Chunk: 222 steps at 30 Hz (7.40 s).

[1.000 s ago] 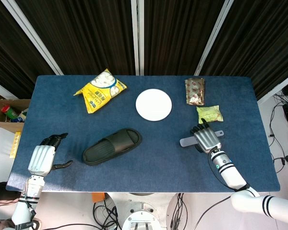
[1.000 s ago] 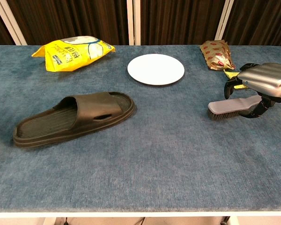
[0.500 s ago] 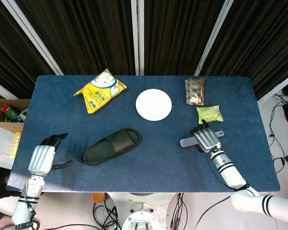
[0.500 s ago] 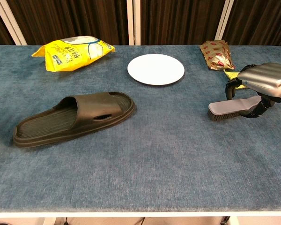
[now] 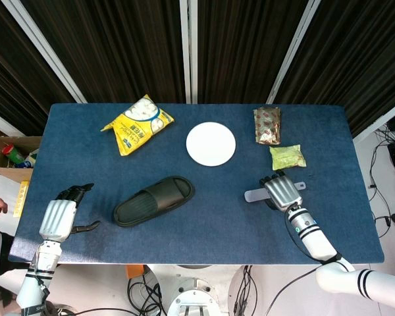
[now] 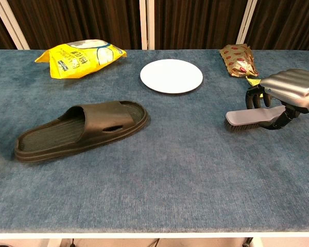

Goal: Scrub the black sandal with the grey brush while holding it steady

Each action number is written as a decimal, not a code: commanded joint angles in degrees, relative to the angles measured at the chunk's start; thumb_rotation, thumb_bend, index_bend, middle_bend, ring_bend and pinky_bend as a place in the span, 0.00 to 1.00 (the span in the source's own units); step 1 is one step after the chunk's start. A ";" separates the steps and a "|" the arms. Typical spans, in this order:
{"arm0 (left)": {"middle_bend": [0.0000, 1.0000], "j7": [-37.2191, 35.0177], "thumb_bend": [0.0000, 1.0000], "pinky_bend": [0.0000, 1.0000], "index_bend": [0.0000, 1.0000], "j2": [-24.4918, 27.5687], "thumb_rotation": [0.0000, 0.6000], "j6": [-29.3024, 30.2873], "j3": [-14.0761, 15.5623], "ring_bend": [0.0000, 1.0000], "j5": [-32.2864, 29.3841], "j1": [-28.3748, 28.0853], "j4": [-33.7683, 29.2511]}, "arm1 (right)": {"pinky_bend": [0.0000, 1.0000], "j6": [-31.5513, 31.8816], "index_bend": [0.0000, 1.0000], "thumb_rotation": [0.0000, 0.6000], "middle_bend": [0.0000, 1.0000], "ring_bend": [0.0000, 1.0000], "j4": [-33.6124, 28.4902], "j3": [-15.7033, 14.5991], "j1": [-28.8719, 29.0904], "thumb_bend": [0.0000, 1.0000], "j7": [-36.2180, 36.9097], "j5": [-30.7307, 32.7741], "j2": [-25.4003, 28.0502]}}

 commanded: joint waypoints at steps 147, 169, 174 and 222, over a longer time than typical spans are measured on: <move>0.35 -7.83 0.41 0.38 0.27 -6.32 0.96 -16.34 4.83 0.30 1.72 -12.08 7.03 | 0.46 -6.97 0.92 1.00 0.71 0.61 10.41 11.70 38.00 0.54 -14.15 27.76 -20.75; 0.35 -7.72 0.41 0.38 0.27 -7.29 0.97 -17.09 4.81 0.30 1.49 -12.54 7.68 | 0.46 -10.36 0.94 1.00 0.71 0.61 -6.90 6.20 34.28 0.55 -10.69 21.76 -9.55; 0.35 -7.71 0.41 0.38 0.27 -7.21 0.96 -17.20 4.78 0.30 1.33 -12.59 7.62 | 0.46 -10.39 0.94 1.00 0.71 0.61 -4.93 6.26 35.37 0.55 -11.39 23.30 -11.44; 0.32 -2.98 0.21 0.38 0.26 -3.42 0.96 -3.84 3.08 0.30 6.24 -8.80 1.83 | 0.44 13.33 0.94 1.00 0.71 0.61 -21.05 -7.99 11.54 0.53 -6.56 3.63 9.27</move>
